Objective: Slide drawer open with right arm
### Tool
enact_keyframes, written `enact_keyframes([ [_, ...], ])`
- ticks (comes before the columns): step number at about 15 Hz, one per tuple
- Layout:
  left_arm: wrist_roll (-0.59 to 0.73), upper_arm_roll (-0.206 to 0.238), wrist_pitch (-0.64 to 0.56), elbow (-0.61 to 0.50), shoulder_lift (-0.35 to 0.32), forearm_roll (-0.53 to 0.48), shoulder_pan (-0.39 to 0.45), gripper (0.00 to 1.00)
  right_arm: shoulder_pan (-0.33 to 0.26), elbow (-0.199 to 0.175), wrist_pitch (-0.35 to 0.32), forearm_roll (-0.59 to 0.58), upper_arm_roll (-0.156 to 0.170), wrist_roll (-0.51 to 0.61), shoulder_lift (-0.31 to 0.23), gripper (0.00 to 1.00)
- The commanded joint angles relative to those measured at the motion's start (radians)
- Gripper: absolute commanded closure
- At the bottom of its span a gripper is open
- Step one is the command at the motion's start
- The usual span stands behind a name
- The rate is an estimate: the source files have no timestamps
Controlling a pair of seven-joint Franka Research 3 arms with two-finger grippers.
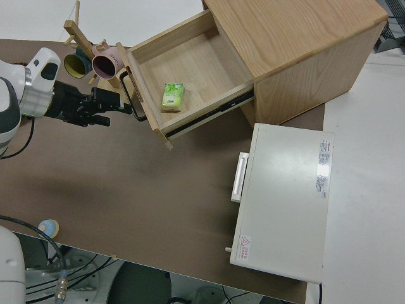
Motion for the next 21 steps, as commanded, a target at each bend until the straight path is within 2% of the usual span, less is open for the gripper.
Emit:
enact_keyframes([
  [1, 0.009, 0.004, -0.017, 0.004, -0.008, -0.001, -0.001, 0.01, -0.158, -0.022, 0.032, 0.276, -0.024, -0.091, -0.079, 0.015],
  [3, 0.009, 0.004, -0.015, 0.004, -0.008, -0.001, -0.001, 0.01, -0.219, -0.022, 0.023, 0.381, -0.044, -0.15, -0.088, 0.015],
  [6, 0.009, 0.004, -0.017, 0.004, -0.008, -0.001, -0.001, 0.01, -0.281, -0.022, 0.013, 0.462, -0.079, -0.213, -0.091, 0.015],
  [8, 0.009, 0.004, -0.015, 0.004, -0.008, -0.001, -0.001, 0.01, -0.33, -0.022, -0.008, 0.527, -0.087, -0.264, -0.089, 0.015],
  [9, 0.009, 0.004, -0.015, 0.004, -0.008, -0.001, -0.001, 0.01, -0.339, -0.022, -0.019, 0.552, -0.105, -0.293, -0.089, 0.015],
  [14, 0.01, 0.004, -0.015, 0.004, -0.008, -0.001, -0.001, 0.01, -0.353, -0.022, -0.02, 0.598, -0.167, -0.312, -0.083, 0.015],
  [19, 0.009, 0.004, -0.015, 0.004, -0.008, -0.001, -0.001, 0.01, -0.359, -0.015, -0.013, 0.592, -0.155, -0.303, -0.054, 0.015],
  [21, 0.009, 0.004, -0.015, 0.004, -0.008, -0.001, -0.001, 0.01, -0.344, 0.031, -0.02, 0.573, -0.158, -0.303, -0.028, 0.015],
])
